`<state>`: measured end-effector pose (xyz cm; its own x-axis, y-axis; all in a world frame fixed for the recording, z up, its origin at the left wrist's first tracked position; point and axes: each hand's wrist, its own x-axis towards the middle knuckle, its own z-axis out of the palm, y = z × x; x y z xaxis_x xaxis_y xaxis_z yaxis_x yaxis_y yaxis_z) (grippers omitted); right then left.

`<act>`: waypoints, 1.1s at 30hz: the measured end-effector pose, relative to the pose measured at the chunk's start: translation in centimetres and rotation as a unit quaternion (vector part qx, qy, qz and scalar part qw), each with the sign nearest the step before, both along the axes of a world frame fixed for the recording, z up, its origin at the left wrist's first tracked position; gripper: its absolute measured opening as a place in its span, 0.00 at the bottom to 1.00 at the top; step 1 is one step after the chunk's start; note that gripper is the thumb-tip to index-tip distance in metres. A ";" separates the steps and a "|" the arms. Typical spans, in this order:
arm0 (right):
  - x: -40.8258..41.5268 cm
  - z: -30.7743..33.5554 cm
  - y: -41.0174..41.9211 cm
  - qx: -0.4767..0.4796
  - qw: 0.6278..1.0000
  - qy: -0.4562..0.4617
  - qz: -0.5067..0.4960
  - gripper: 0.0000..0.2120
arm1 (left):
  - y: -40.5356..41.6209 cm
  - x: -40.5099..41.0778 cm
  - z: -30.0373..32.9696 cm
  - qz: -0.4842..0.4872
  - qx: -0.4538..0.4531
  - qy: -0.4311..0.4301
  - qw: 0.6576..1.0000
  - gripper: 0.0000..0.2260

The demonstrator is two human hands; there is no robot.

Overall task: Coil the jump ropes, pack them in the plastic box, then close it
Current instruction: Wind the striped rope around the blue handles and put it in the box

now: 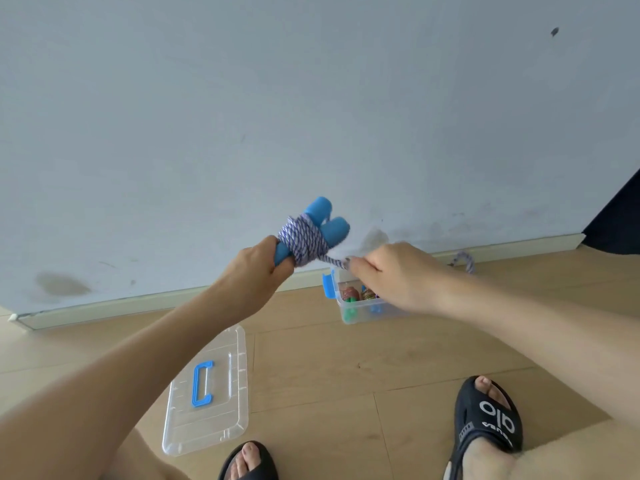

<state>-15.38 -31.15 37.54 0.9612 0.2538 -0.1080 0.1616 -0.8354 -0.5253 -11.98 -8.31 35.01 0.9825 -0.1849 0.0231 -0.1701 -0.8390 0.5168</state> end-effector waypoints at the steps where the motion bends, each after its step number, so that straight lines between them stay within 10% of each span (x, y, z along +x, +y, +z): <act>1: -0.1 0.8 0.2 -0.018 0.999 -0.029 0.012 0.28 | 0.1 0.0 -0.4 -0.018 0.025 0.003 1.000 0.12; 9: 3.2 4.2 -1.0 -0.066 0.972 -0.226 0.024 0.30 | -0.9 -1.4 -0.5 -0.215 0.114 -0.071 0.967 0.11; 16: 4.5 1.2 -2.5 0.132 0.991 0.007 0.034 0.28 | -0.6 -3.1 0.8 -0.333 0.111 -0.232 0.907 0.09; 23: 3.0 -3.0 -2.3 0.246 0.929 0.276 0.008 0.16 | -0.1 -2.8 1.1 -0.354 0.139 -0.300 0.875 0.09; 29: 2.0 -1.0 -1.7 0.207 0.886 0.412 0.042 0.48 | -0.5 -2.2 1.5 -0.329 0.212 -0.432 0.812 0.07; 33: 0.9 0.3 -1.3 0.173 0.917 0.356 0.052 0.42 | -0.3 -2.2 1.6 -0.313 0.232 -0.463 0.797 0.06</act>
